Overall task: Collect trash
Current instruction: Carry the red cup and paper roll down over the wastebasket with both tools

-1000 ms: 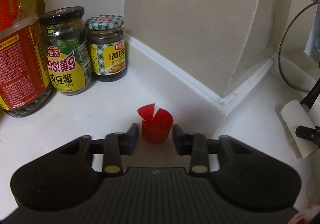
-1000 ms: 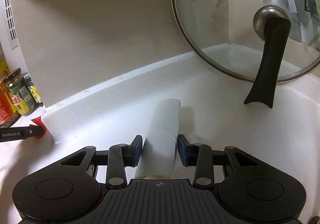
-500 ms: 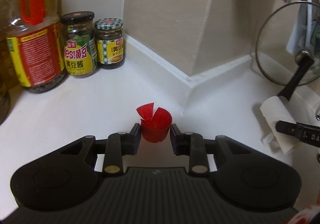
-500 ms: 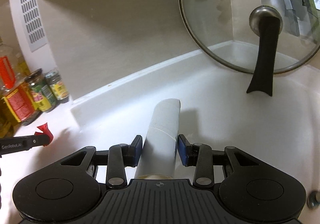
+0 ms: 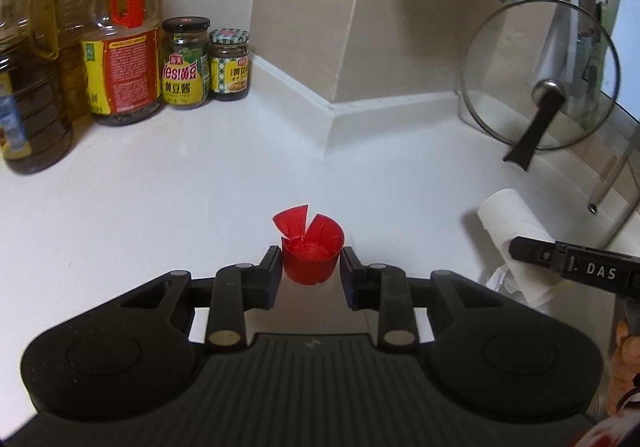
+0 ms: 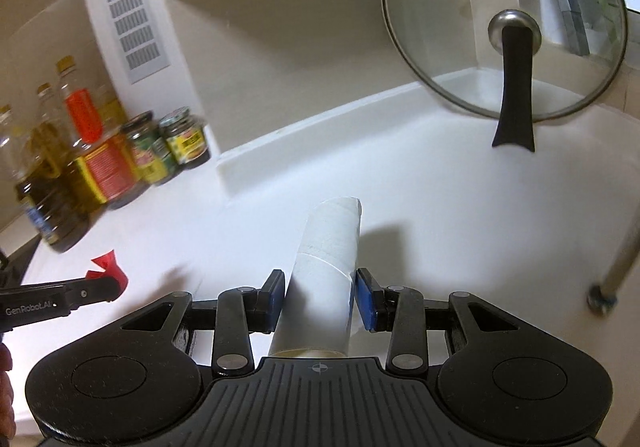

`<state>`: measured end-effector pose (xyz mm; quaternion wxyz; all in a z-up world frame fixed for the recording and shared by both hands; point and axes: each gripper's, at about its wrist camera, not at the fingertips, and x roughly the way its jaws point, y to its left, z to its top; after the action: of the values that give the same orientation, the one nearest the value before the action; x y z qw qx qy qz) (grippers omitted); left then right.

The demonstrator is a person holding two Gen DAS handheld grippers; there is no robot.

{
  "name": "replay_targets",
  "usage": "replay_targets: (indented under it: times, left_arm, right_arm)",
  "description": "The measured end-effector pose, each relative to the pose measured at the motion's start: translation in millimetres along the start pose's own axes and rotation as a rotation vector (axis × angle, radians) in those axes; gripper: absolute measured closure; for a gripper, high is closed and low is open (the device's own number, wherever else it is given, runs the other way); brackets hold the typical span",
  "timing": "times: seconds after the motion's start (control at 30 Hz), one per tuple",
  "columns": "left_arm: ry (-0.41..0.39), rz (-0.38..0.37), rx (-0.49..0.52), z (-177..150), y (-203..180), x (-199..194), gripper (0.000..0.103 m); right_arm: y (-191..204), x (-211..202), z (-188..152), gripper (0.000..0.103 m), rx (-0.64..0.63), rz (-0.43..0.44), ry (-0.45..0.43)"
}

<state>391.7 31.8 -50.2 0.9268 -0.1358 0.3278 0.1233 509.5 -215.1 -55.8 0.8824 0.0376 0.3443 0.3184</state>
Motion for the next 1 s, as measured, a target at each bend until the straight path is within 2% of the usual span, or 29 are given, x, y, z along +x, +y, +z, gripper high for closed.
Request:
replay_targets:
  times: [0.23, 0.63, 1.0]
  left_arm:
    - [0.004, -0.049, 0.048, -29, -1, -42, 0.075]
    - [0.004, -0.128, 0.089, -87, 26, -118, 0.076]
    - [0.049, -0.144, 0.103, -121, 48, -143, 0.075]
  right_arm:
    - [26, -46, -34, 0.065, 0.032, -0.019, -0.020]
    - [88, -122, -93, 0.065, 0.060, -0.026, -0.057]
    - [118, -145, -141, 0.065, 0.057, -0.022, 0.000]
